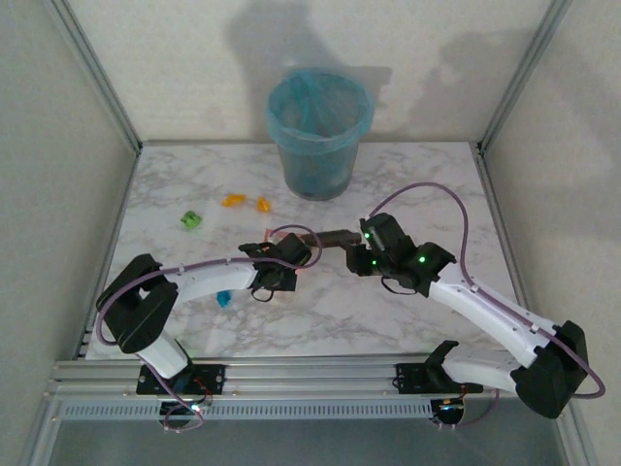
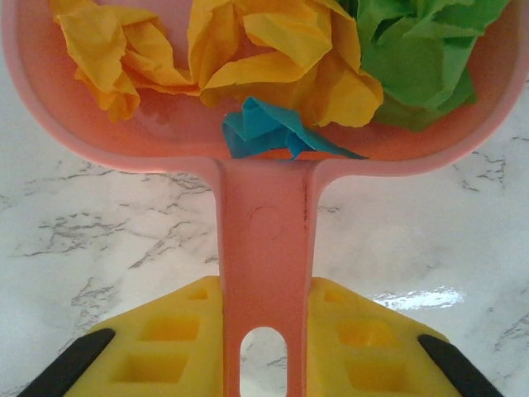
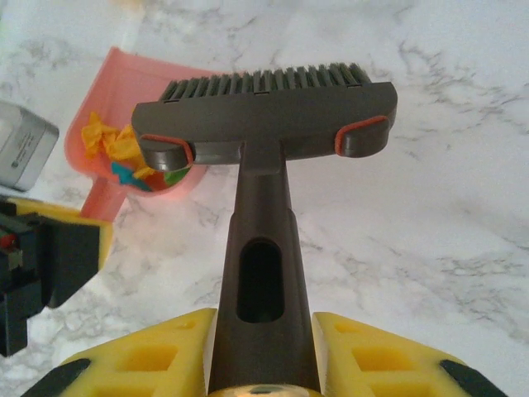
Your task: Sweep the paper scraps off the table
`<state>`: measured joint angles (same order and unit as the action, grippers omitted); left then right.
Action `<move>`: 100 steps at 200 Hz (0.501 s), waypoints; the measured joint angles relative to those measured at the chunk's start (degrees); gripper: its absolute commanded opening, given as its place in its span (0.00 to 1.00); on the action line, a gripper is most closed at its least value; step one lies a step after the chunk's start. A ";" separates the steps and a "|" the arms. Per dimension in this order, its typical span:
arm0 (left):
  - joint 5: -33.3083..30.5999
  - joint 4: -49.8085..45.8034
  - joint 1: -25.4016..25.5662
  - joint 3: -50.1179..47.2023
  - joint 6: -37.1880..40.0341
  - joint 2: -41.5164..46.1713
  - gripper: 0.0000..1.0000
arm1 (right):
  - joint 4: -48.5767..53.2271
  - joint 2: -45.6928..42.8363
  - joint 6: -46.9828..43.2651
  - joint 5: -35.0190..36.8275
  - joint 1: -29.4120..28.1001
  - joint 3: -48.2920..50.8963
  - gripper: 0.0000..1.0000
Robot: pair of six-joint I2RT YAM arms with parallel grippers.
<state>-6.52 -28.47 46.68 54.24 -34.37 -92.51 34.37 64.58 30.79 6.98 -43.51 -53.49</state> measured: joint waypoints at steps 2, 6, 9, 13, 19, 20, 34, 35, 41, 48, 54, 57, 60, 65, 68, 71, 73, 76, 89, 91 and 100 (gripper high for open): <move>0.00 0.00 0.00 -0.04 0.07 0.02 0.00 | -0.04 -0.15 0.07 0.13 0.02 0.00 0.00; -0.04 0.00 0.00 -0.07 0.11 0.11 0.00 | -0.26 -0.48 0.09 0.50 0.04 0.00 0.00; -0.07 0.00 0.00 -0.07 0.13 0.13 0.00 | -0.35 -0.70 0.11 0.66 0.13 0.02 0.00; -0.09 0.00 0.00 -0.11 0.15 0.22 0.00 | -0.66 -1.01 0.11 0.79 0.44 0.04 0.00; -0.13 0.00 0.00 -0.20 0.15 0.33 0.00 | -1.14 -1.33 0.13 0.81 0.81 0.09 0.00; -0.13 0.00 0.00 -0.22 0.17 0.33 0.00 | -1.25 -1.42 0.13 0.81 0.92 0.11 0.00; -0.15 0.00 0.00 -0.55 0.33 0.72 0.00 | -2.40 -1.70 0.33 1.18 2.03 0.44 0.00; -0.15 0.00 0.00 -0.59 0.33 0.79 0.00 | -2.51 -1.70 0.35 1.25 2.12 0.50 0.00; -0.15 0.04 0.02 -0.76 0.37 0.98 0.00 | -2.95 -1.79 0.48 1.70 2.43 0.83 0.00; -0.17 -0.02 0.13 -0.87 0.39 1.27 0.00 | -3.58 -2.08 0.57 2.49 2.64 1.55 0.00; -0.31 -0.02 0.17 -0.96 0.42 1.55 0.00 | -4.09 -2.60 0.76 3.19 2.80 2.43 0.00; -0.37 0.00 0.26 -0.98 0.46 1.68 0.00 | -4.22 -2.91 0.79 3.54 2.82 2.89 0.00; -0.42 0.00 0.33 -1.01 0.57 1.86 0.00 | -4.44 -3.34 0.94 3.93 2.86 3.37 0.00; -0.59 -0.02 0.44 -1.09 0.57 2.16 0.00 | -4.68 -4.26 1.07 4.63 2.91 4.39 0.00; -0.68 0.00 0.55 -1.14 0.59 2.36 0.00 | -4.90 -4.72 1.25 5.07 2.93 4.94 0.00; -0.79 -0.04 0.59 -1.16 0.59 2.56 0.00 | -4.98 -5.29 1.40 5.51 2.97 5.46 0.00; -0.81 -0.04 0.70 -1.18 0.61 2.73 0.00 | -5.09 -5.73 1.44 5.86 3.04 5.95 0.00; -0.85 -0.02 0.81 -1.22 0.61 2.97 0.00 | -5.27 -6.29 1.60 6.27 3.10 6.49 0.00; -1.20 -0.02 1.38 -1.22 0.81 4.20 0.00 | -6.25 -9.18 2.25 8.55 3.56 9.40 0.00; -1.25 -0.04 1.44 -1.22 0.83 4.35 0.00 | -6.40 -9.55 2.36 8.96 3.67 9.84 0.00; -1.73 -0.04 1.95 -1.22 1.05 5.51 0.00 | -7.34 -10.84 3.02 10.47 4.09 11.58 0.00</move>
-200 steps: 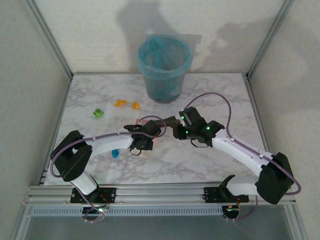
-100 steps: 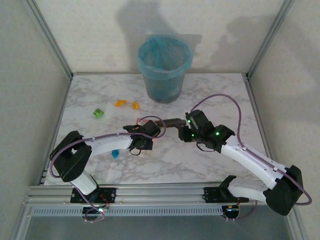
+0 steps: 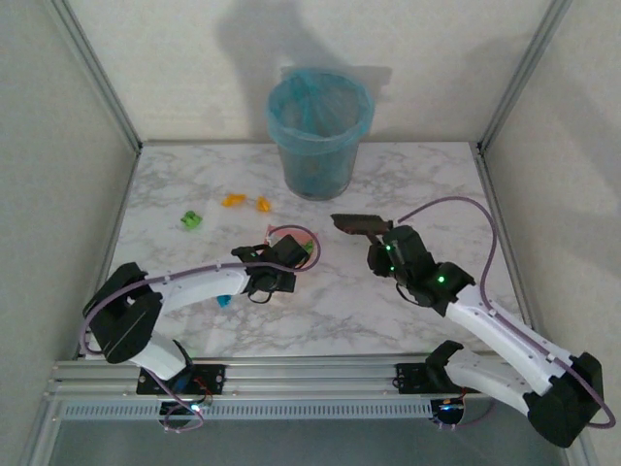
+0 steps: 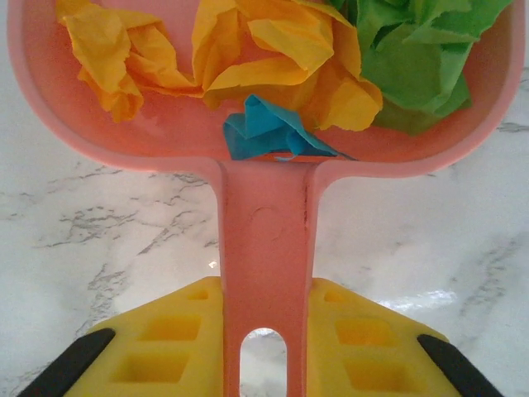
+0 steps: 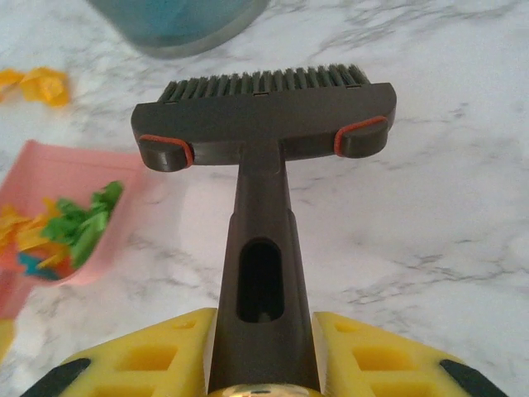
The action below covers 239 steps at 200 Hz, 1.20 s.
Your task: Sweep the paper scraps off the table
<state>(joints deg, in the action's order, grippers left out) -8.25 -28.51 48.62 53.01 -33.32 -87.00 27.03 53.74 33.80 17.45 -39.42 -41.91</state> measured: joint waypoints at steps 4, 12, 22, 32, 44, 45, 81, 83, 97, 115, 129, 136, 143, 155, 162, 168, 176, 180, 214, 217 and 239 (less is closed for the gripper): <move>-0.28 -0.02 0.13 0.00 0.15 0.52 0.00 | -0.35 -0.37 0.15 0.61 0.15 0.66 0.00; -0.79 -0.02 0.48 0.00 0.22 1.60 0.00 | -1.25 -0.98 0.81 2.14 0.46 2.16 0.00; -1.44 -0.02 0.85 0.00 0.39 2.97 0.00 | -2.62 -1.60 1.68 3.69 0.70 4.17 0.00; -2.12 -0.07 1.14 0.00 0.39 4.42 0.00 | -3.76 -2.49 2.58 5.09 0.92 6.36 0.00; -2.75 -0.22 1.36 0.00 0.44 6.14 0.00 | -5.14 -3.85 3.76 6.27 1.33 8.96 0.00; -2.80 -0.24 1.36 0.00 0.44 6.25 0.00 | -5.25 -3.91 3.82 6.36 1.36 9.09 0.00; -4.22 -2.67 2.05 1.64 0.70 9.79 0.00 | -7.74 -4.17 6.12 8.41 2.05 12.41 0.00; -4.31 -2.99 2.12 1.97 0.76 9.84 0.00 | -7.87 -4.04 6.12 8.48 2.05 12.41 0.00; -4.96 -4.74 2.38 4.66 0.83 9.84 0.00 | -9.09 -2.82 6.36 8.50 2.05 12.41 0.00; -5.60 -7.21 2.67 8.92 0.83 9.81 0.00 | -10.38 -1.07 6.51 8.50 2.05 12.41 0.00; -5.75 -8.70 2.75 12.17 0.87 9.75 0.00 | -11.08 0.04 6.51 8.50 2.05 12.41 0.00; -5.73 -9.38 2.80 13.55 0.87 9.60 0.00 | -11.41 0.44 6.51 8.50 2.05 12.41 0.00; -5.73 -10.12 2.80 15.08 0.90 9.31 0.00 | -11.72 0.76 6.51 8.50 2.05 12.41 0.00; -5.66 -11.89 2.84 18.03 1.01 8.33 0.00 | -12.13 1.18 6.51 8.52 2.05 12.41 0.00; -5.46 -12.85 2.84 19.82 1.01 7.58 0.00 | -12.37 1.40 6.49 8.52 2.05 12.41 0.00; -5.29 -13.68 2.84 21.55 0.98 6.82 0.00 | -12.66 1.57 6.51 8.55 2.05 12.41 0.00; -5.05 -14.69 2.86 23.69 1.01 5.86 0.00 | -12.90 1.75 6.51 8.57 2.05 12.41 0.00; -5.05 -15.13 2.93 24.68 1.01 5.35 0.00 | -13.00 1.84 6.51 8.59 2.05 12.41 0.00; -4.37 -18.91 3.06 33.88 0.96 0.46 0.00 | -13.99 2.56 6.51 8.81 2.05 12.57 0.00; -4.37 -19.21 3.06 34.71 0.98 -0.02 0.00 | -14.01 2.62 6.51 8.85 2.05 12.57 0.00; -4.13 -21.11 3.06 41.09 0.96 -4.04 0.00 | -14.27 2.86 6.51 8.96 2.05 12.63 0.00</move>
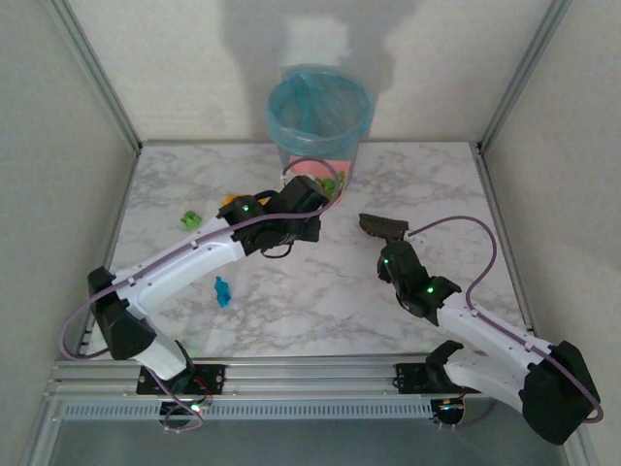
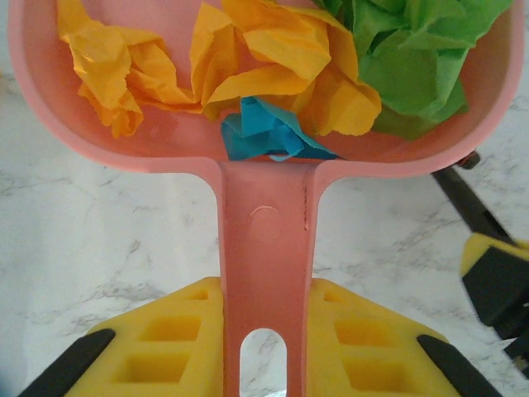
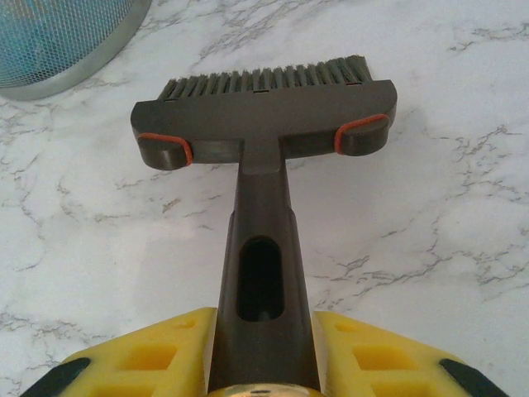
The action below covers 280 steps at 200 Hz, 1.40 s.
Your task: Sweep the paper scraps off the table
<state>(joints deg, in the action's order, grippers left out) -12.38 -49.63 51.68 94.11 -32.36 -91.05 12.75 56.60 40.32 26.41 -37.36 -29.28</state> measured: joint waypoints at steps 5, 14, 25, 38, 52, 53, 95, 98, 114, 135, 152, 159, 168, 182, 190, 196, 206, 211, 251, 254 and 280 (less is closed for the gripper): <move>0.22 -0.48 0.00 1.49 -0.02 -0.98 0.00 | -0.13 0.02 0.00 0.00 0.00 0.07 0.00; 0.61 -1.03 0.00 4.04 -0.02 -2.82 0.00 | -0.15 0.22 -0.02 0.04 0.00 0.11 0.00; 0.98 -1.88 0.00 7.34 0.02 -5.07 0.00 | -0.15 0.52 -0.02 0.07 0.00 0.15 0.00; 1.36 -3.04 0.00 11.45 0.04 -7.74 0.00 | -0.20 0.74 -0.02 0.17 0.00 0.15 0.00; 1.70 -4.59 0.00 16.50 0.04 -10.62 0.00 | -0.35 0.85 -0.02 0.22 0.00 0.15 0.00; 1.73 -4.70 0.00 17.05 0.07 -10.93 0.00 | -0.39 0.85 -0.02 0.22 0.00 0.15 0.00; 2.12 -9.73 -0.20 35.91 0.04 -20.37 0.00 | -0.66 0.98 -0.09 0.48 0.00 0.15 0.00; 2.19 -9.99 -0.31 36.94 0.04 -20.85 0.00 | -0.66 1.01 -0.11 0.50 0.00 0.15 0.00; 3.06 -10.62 -0.83 40.79 0.04 -23.12 0.00 | -0.66 0.98 -0.20 0.59 0.00 0.15 0.00; 5.20 -10.95 -2.71 42.80 0.02 -25.00 0.00 | -0.63 0.79 -0.22 0.63 0.00 0.15 0.00; 7.13 -10.80 -4.79 42.86 0.02 -25.75 0.00 | -0.57 0.22 -0.22 0.66 0.00 0.22 0.00; 8.09 -10.47 -5.60 42.86 0.00 -25.97 0.00 | -0.55 0.00 -0.22 0.66 0.00 0.26 0.00; 9.20 -9.86 -6.49 42.86 -0.02 -26.03 0.00 | -0.52 -0.15 -0.22 0.66 0.00 0.31 0.00; 10.71 -8.61 -7.58 42.99 -0.20 -26.03 0.00 | -0.50 -0.17 -0.22 0.66 0.00 0.33 0.00; 11.61 -7.74 -8.00 43.06 -0.26 -26.03 0.00 | -0.50 -0.17 -0.22 0.66 0.00 0.33 0.00; 12.39 -7.10 -8.22 43.06 -0.42 -26.03 0.00 | -0.50 -0.20 -0.24 0.66 0.00 0.33 0.00; 13.79 -6.25 -8.76 43.06 -0.57 -26.03 0.00 | -0.50 -0.20 -0.24 0.66 0.00 0.33 0.00; 14.60 -5.86 -9.05 43.06 -0.66 -26.03 0.00 | -0.50 -0.22 -0.24 0.66 0.00 0.33 0.00; 22.36 -1.57 -13.09 43.04 -3.04 -26.03 0.00 | -0.48 -0.28 -0.44 0.66 0.00 0.33 0.00; 23.04 -1.11 -13.40 43.04 -3.26 -26.03 0.00 | -0.48 -0.28 -0.46 0.66 0.00 0.33 0.00; 29.49 4.42 -16.39 41.90 -6.38 -26.03 0.00 | -0.42 -0.26 -0.66 0.66 0.00 0.33 0.00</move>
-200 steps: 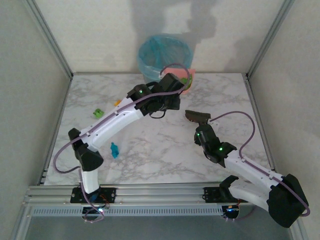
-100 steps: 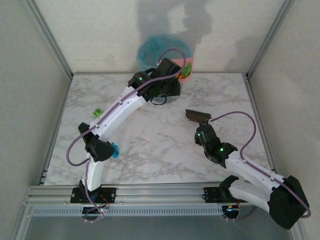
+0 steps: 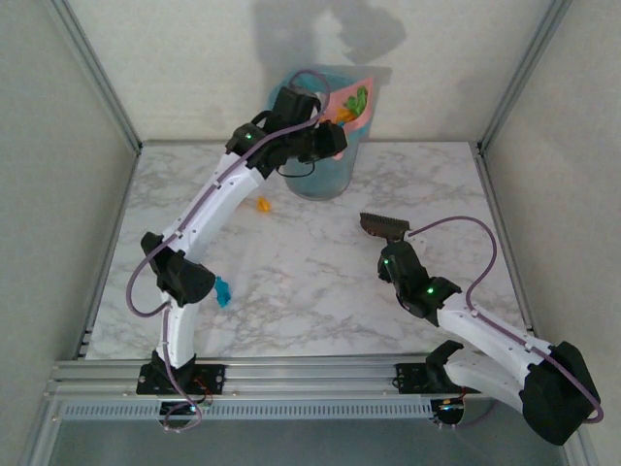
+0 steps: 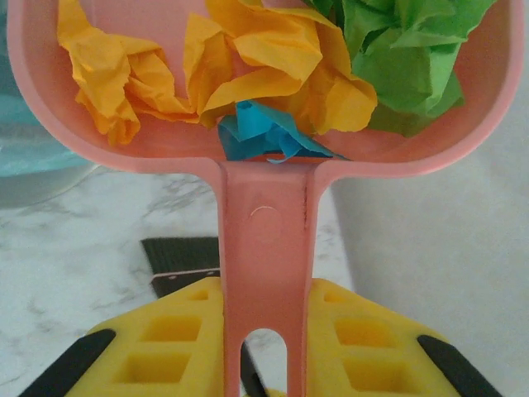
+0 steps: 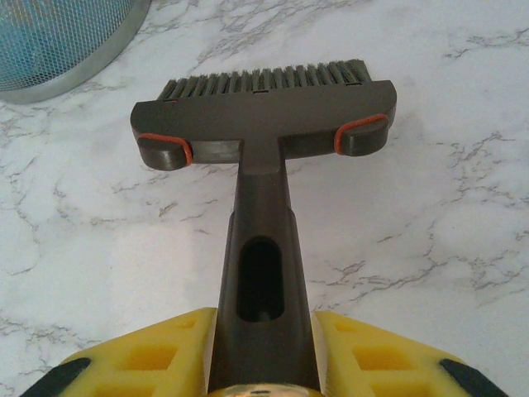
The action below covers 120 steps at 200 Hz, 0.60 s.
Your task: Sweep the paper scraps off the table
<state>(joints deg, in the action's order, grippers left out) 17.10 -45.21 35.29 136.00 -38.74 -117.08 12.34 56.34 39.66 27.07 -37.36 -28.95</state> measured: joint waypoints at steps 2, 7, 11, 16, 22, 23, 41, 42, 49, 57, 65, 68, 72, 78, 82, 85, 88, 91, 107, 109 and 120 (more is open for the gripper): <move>0.46 0.42 -0.22 -0.15 -0.42 0.00 0.00 | 0.00 0.02 0.00 0.00 0.00 0.00 0.00; 1.40 1.18 -0.68 -0.39 -0.96 0.00 0.00 | 0.04 0.02 0.00 0.00 0.00 0.00 0.00; 2.32 1.90 -1.11 -0.72 -1.79 0.00 0.00 | 0.11 0.07 0.00 -0.02 0.00 0.00 0.00; 3.34 2.80 -1.55 -1.07 -2.49 0.00 0.00 | 0.15 0.11 -0.02 0.00 0.00 0.00 0.00; 4.63 4.09 -2.16 -1.60 -3.52 0.00 0.00 | 0.20 0.20 -0.02 -0.02 0.00 0.00 0.00; 4.74 4.22 -2.25 -1.66 -3.67 0.00 0.00 | 0.20 0.22 -0.02 -0.02 0.00 0.00 0.00; 8.02 8.02 -3.98 -3.58 -6.86 0.00 0.00 | 0.28 0.76 -0.20 -0.02 0.00 0.00 0.00; 8.11 8.22 -4.04 -3.67 -7.10 0.00 0.00 | 0.28 0.79 -0.20 -0.02 0.00 0.00 0.00; 9.22 9.70 -4.68 -4.61 -8.48 0.02 0.00 | 0.28 0.96 -0.24 -0.02 0.00 0.00 0.00; 10.45 11.76 -5.42 -6.03 -10.23 0.04 0.00 | 0.24 1.22 -0.42 -0.02 0.00 0.00 0.00; 11.52 14.05 -5.99 -7.76 -11.82 0.17 0.00 | 0.24 1.44 -0.48 -0.04 0.00 0.00 0.00; 11.93 15.04 -6.21 -8.57 -12.33 0.33 0.00 | 0.22 1.55 -0.50 -0.04 0.00 -0.02 0.00; 12.44 16.15 -6.45 -9.55 -13.27 0.39 0.00 | 0.20 1.70 -0.63 -0.04 0.00 -0.02 0.00; 13.20 17.46 -6.82 -10.73 -14.38 0.46 0.00 | 0.09 1.99 -0.66 -0.04 0.00 -0.02 0.00; 13.66 18.40 -7.04 -11.47 -15.04 0.50 0.00 | 0.00 2.16 -0.68 -0.04 0.00 -0.04 0.00; 13.92 19.15 -7.19 -12.04 -15.65 0.50 0.00 | -0.09 2.34 -0.72 -0.04 0.00 -0.07 0.00; 14.32 19.98 -7.39 -12.74 -16.09 0.57 0.00 | -0.15 2.49 -0.85 -0.02 0.00 -0.09 0.00; 14.71 20.79 -7.52 -13.35 -16.83 0.61 0.00 | -0.24 2.64 -0.85 -0.04 0.00 -0.11 0.00; 16.65 24.81 -8.35 -16.39 -19.63 0.87 0.00 | -0.57 3.26 -1.07 -0.04 0.00 -0.26 0.00; 16.94 25.42 -8.44 -16.74 -19.91 0.87 0.00 | -0.59 3.30 -1.07 -0.04 0.00 -0.28 0.00; 18.25 27.85 -8.94 -18.16 -21.81 0.90 0.00 | -0.61 3.43 -1.09 -0.04 0.00 -0.35 0.00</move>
<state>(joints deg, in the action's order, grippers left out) 35.35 -17.37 26.35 117.84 -60.55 -116.18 11.73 59.77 38.57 27.03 -37.36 -29.30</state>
